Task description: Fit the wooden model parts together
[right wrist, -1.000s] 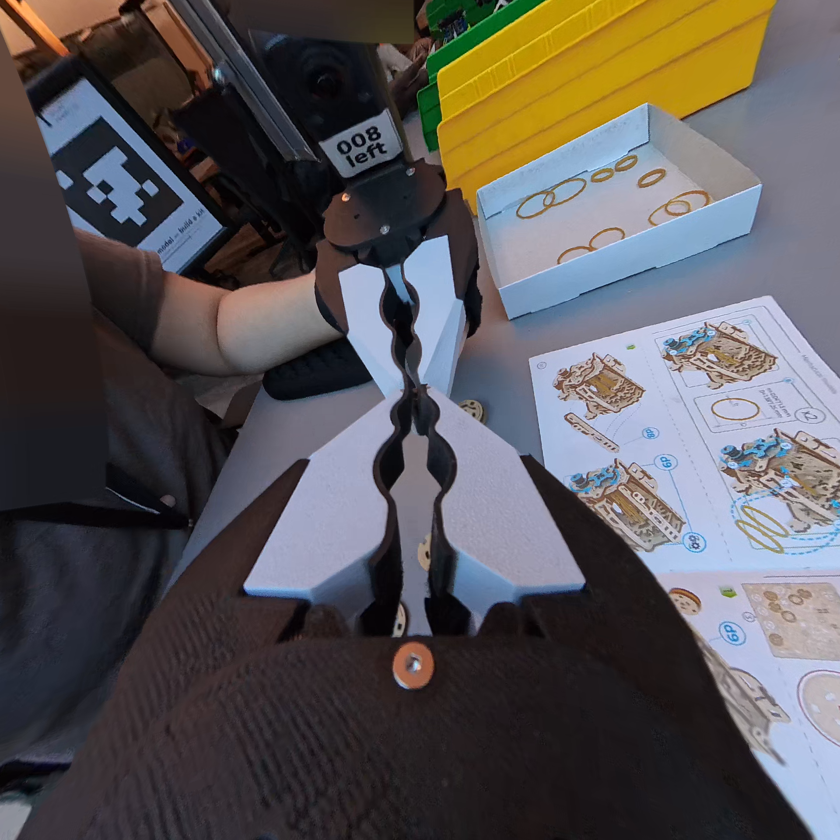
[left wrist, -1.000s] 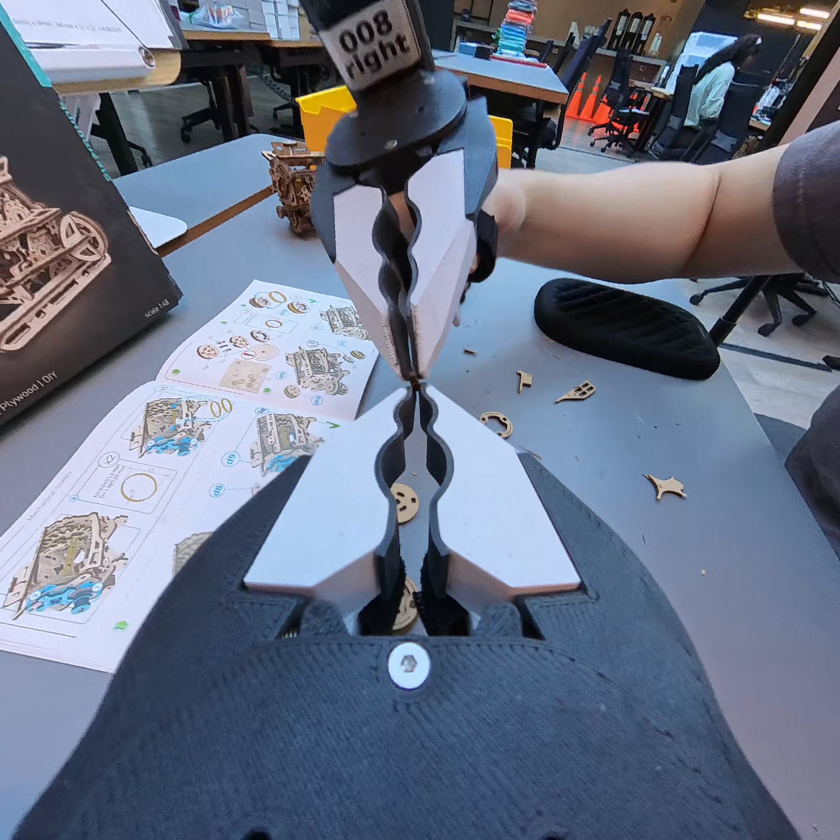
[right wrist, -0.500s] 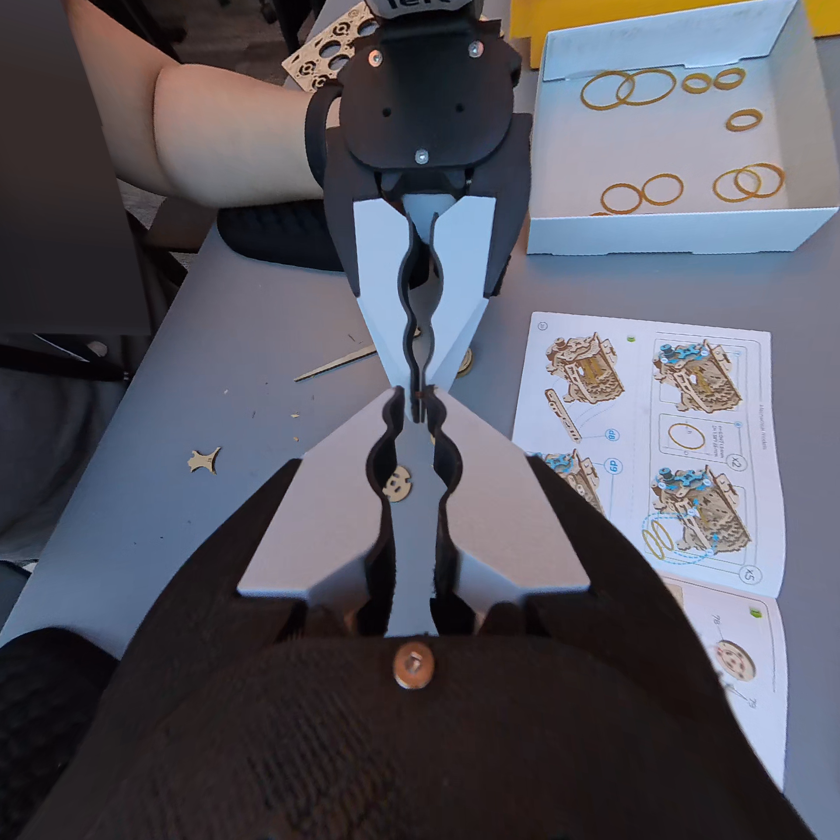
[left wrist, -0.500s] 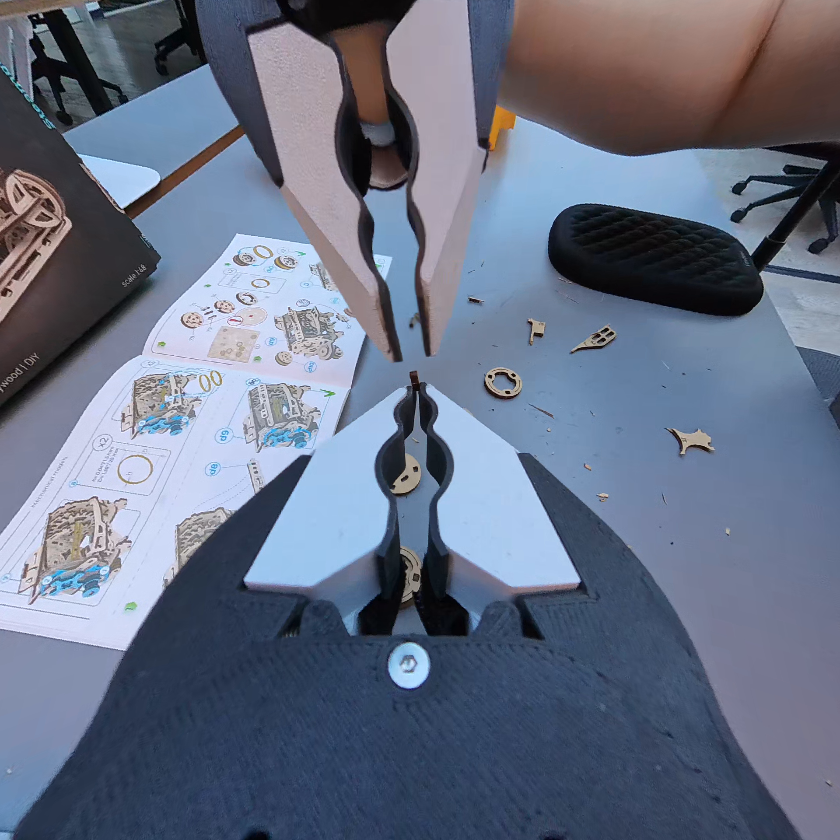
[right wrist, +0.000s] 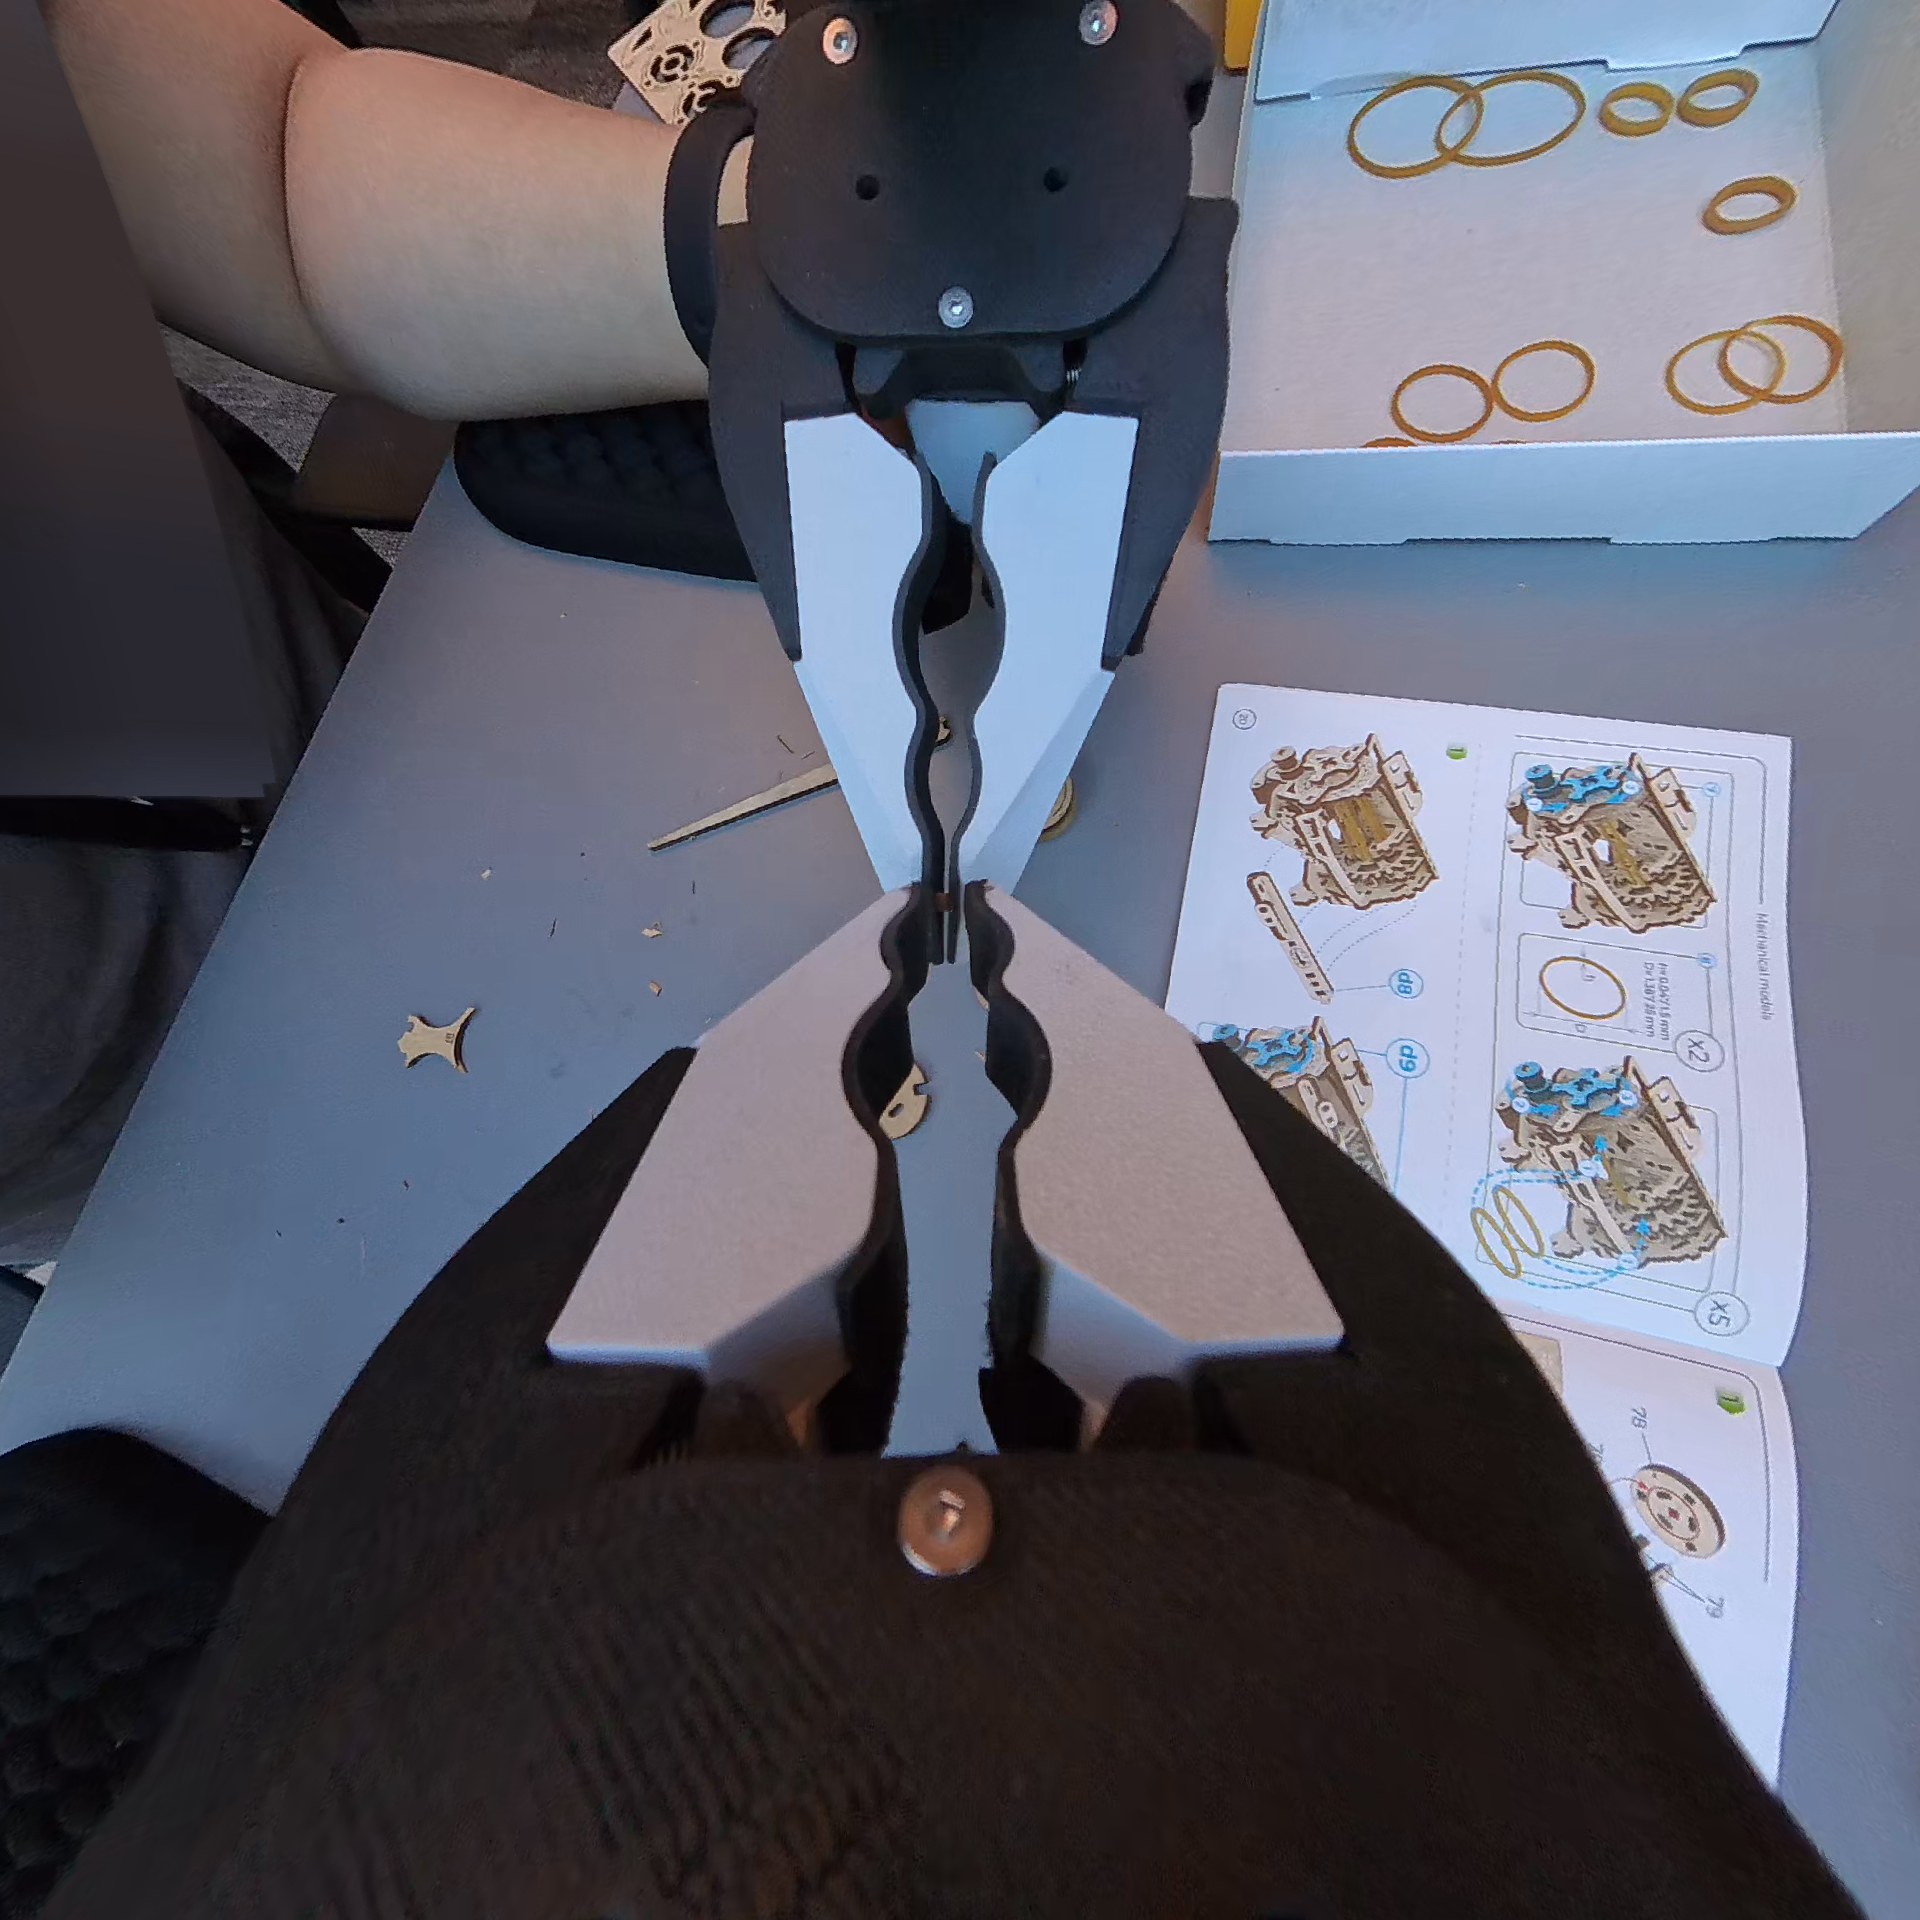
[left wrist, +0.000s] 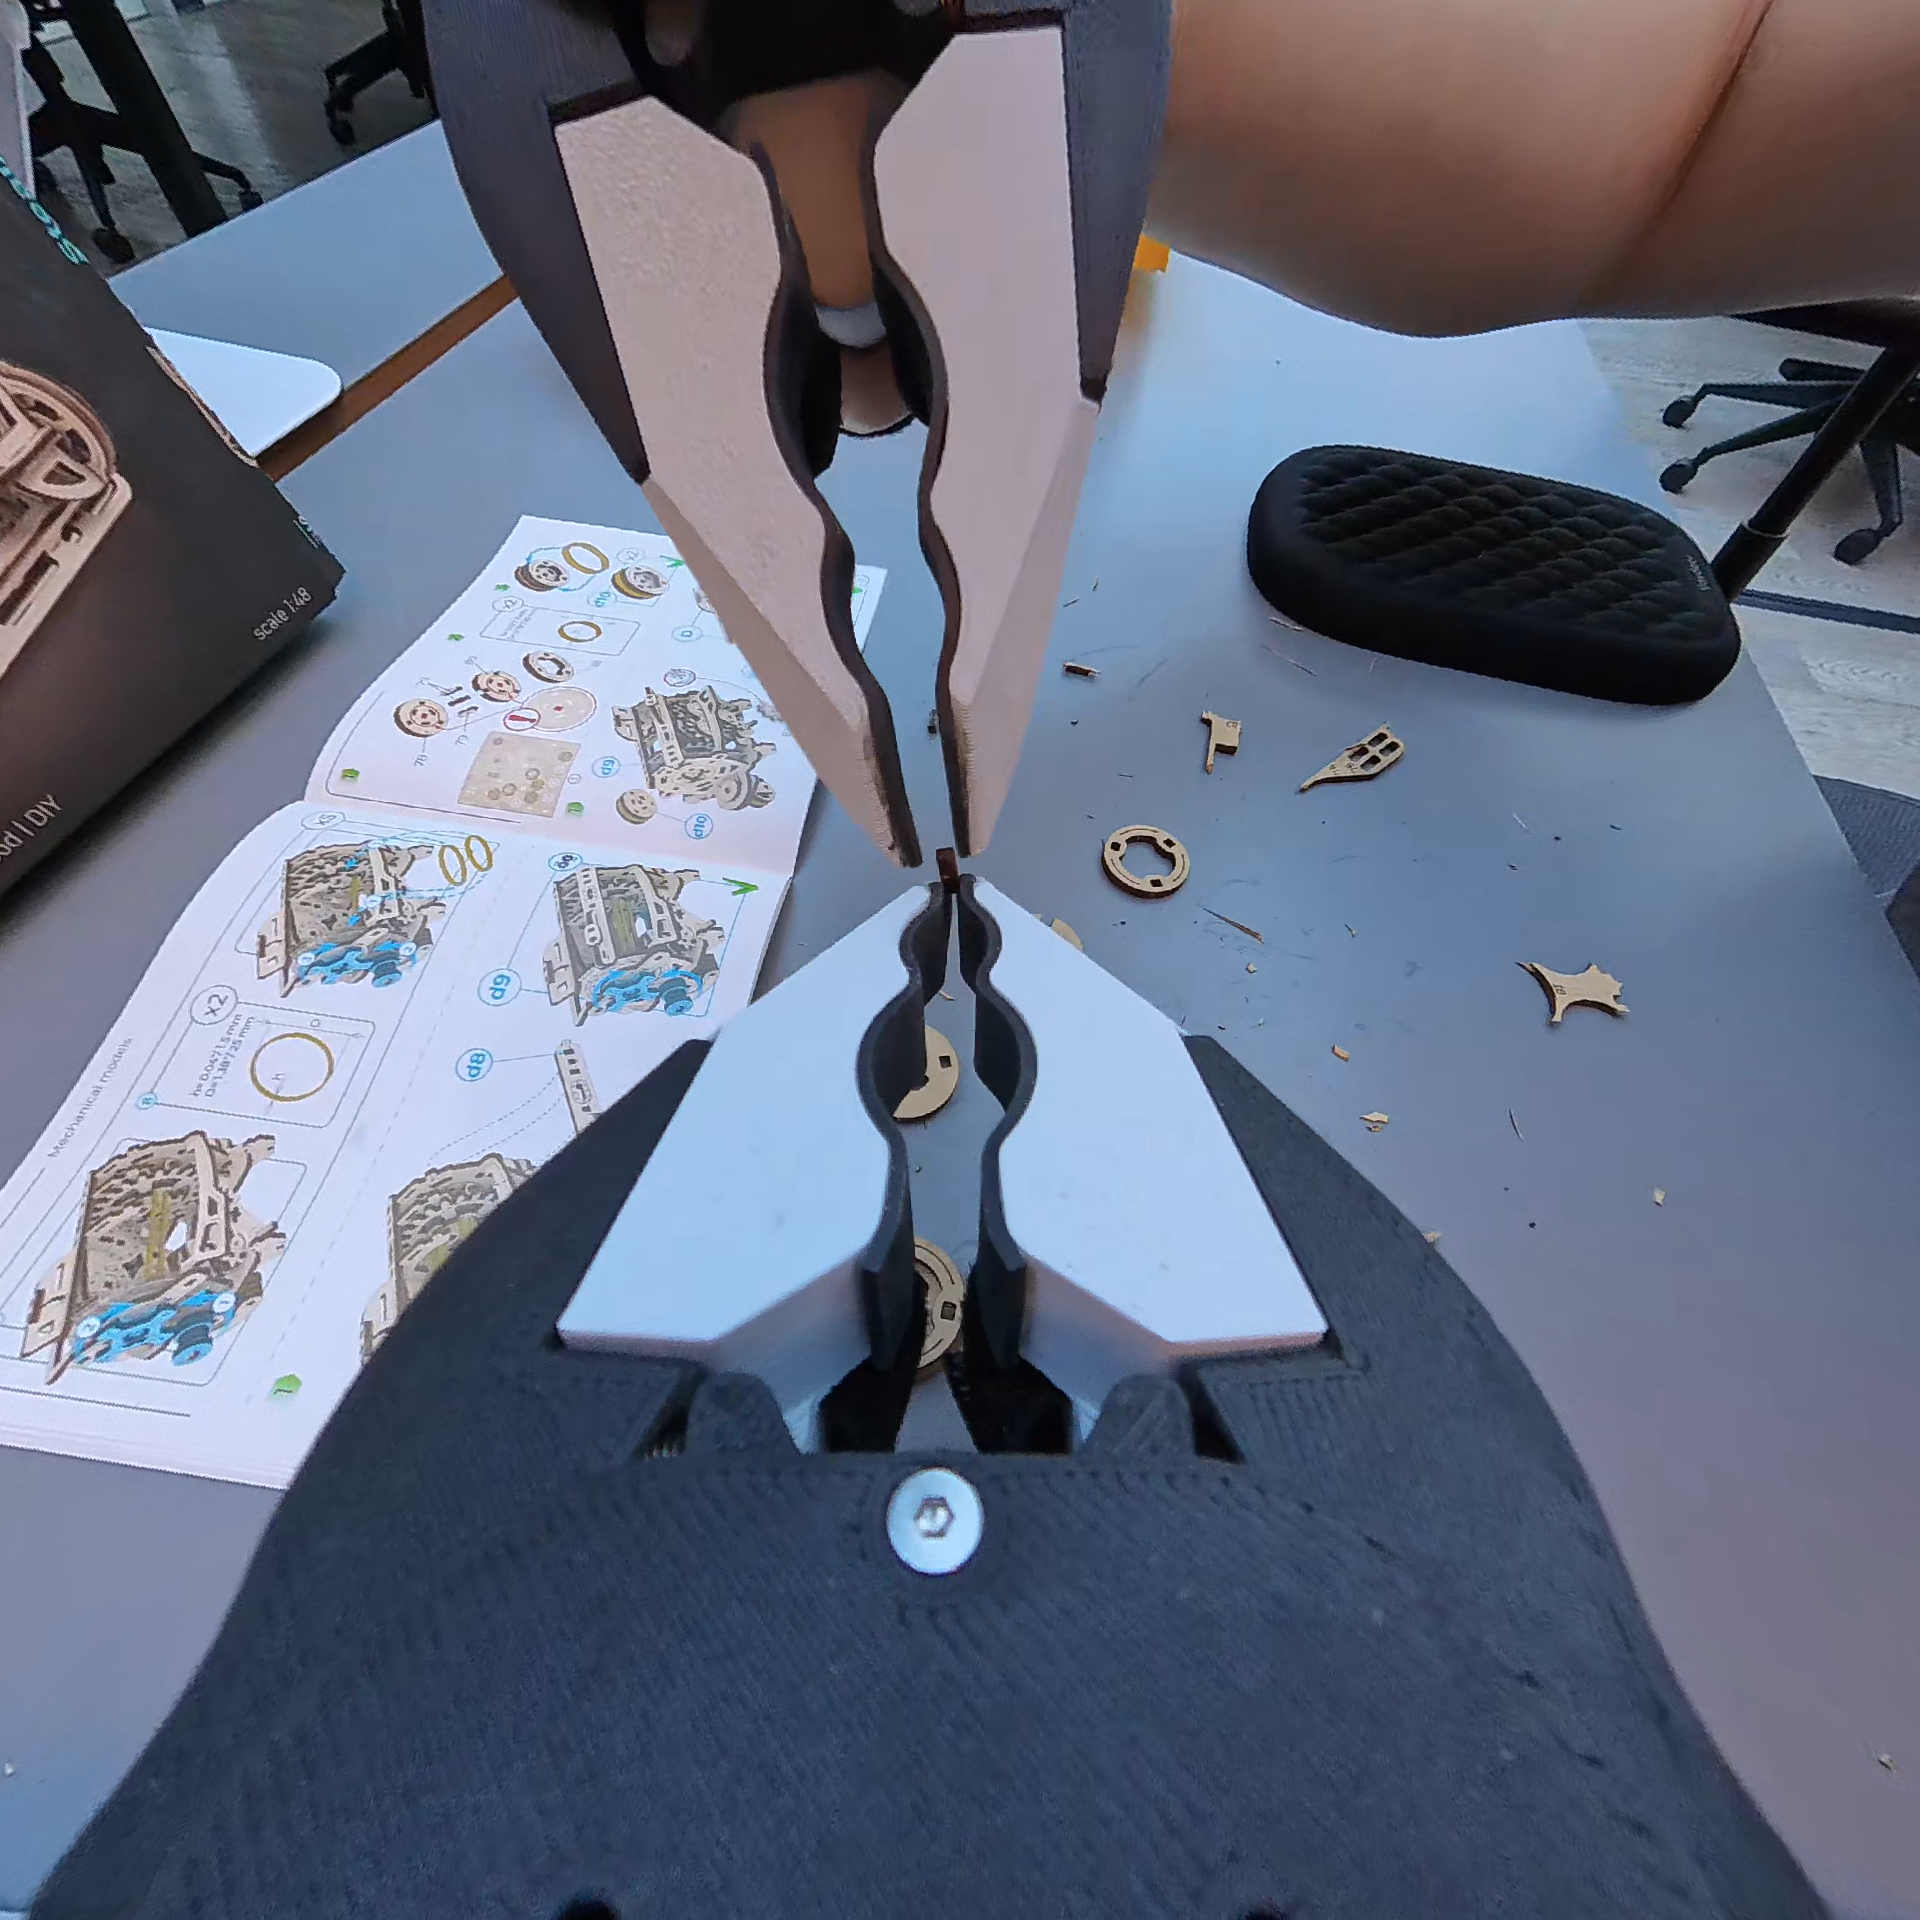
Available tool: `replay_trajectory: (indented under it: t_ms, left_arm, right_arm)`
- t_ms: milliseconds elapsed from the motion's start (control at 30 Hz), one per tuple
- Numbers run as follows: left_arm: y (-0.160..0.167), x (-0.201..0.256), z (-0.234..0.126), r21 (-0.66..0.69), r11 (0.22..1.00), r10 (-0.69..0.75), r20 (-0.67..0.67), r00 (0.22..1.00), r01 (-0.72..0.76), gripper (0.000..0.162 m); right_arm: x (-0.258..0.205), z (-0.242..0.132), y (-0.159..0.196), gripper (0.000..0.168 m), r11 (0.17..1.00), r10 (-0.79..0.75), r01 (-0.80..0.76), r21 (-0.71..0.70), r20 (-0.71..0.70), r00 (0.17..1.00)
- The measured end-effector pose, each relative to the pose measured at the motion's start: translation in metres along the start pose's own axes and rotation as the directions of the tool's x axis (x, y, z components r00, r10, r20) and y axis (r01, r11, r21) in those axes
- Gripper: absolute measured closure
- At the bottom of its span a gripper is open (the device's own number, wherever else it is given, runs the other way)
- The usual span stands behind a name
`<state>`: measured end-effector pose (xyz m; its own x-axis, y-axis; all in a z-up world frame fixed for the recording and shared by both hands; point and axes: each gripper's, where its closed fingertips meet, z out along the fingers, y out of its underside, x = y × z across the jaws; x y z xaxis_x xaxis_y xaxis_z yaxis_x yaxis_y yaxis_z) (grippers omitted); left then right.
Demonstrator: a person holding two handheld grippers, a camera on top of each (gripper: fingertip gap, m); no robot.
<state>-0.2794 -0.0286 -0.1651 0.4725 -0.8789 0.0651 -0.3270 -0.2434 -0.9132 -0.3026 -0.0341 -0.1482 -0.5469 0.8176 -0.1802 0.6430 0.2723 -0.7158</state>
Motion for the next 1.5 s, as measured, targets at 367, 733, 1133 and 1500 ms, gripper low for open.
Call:
replay_trajectory:
  t_ms: [367,733,1133,1500]
  left_arm:
    - [0.003,0.0,0.001,-0.018,1.0,0.005,0.001,1.0,-0.005,0.162]
    - [0.003,0.001,0.001,-0.021,1.0,0.002,-0.006,1.0,-0.003,0.162]
    - [0.009,0.002,0.002,-0.052,0.999,0.008,-0.013,1.0,-0.009,0.162]
    - [0.041,-0.012,-0.001,-0.207,0.977,0.064,0.07,0.995,-0.048,0.124]
  right_arm:
    - [-0.001,0.003,0.002,0.167,1.0,-0.005,0.005,-0.017,0.006,1.0]
    - [-0.003,0.004,0.003,0.167,1.0,-0.007,0.007,-0.026,0.012,1.0]
    - [-0.003,0.009,0.007,0.167,0.999,-0.023,0.023,-0.044,0.011,1.0]
    - [0.016,0.032,0.045,0.167,0.983,-0.129,0.123,-0.134,-0.044,0.991]
